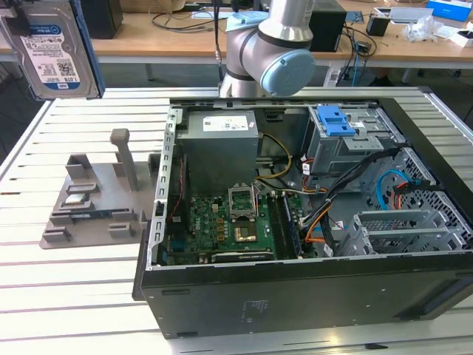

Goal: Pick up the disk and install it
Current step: 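Pick up the disk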

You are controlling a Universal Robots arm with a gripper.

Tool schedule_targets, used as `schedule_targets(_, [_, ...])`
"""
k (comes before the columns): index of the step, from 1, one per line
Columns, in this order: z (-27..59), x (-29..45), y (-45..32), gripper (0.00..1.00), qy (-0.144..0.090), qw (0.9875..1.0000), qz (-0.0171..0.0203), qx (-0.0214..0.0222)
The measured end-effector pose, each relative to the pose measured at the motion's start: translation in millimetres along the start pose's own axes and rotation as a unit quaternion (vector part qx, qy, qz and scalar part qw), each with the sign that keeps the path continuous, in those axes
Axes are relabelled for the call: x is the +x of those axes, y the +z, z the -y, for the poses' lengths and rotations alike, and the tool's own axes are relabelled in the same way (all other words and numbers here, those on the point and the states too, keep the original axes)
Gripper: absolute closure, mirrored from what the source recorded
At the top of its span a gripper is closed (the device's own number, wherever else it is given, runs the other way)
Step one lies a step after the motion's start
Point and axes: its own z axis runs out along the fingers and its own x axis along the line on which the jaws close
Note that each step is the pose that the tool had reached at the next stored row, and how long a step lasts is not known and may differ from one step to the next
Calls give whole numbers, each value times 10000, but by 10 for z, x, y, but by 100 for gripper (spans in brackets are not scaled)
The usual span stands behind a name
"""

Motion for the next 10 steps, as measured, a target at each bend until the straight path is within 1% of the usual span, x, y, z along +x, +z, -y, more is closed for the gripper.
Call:
schedule_targets(6, [0, 0, -136, 63, 0, 10000, 0, -1])
schedule_targets(9, [0, 1, -230, 63, 0, 10000, 1, -1])
schedule_targets(10, [1, 1, -277, 63, 0, 10000, 2, -1])
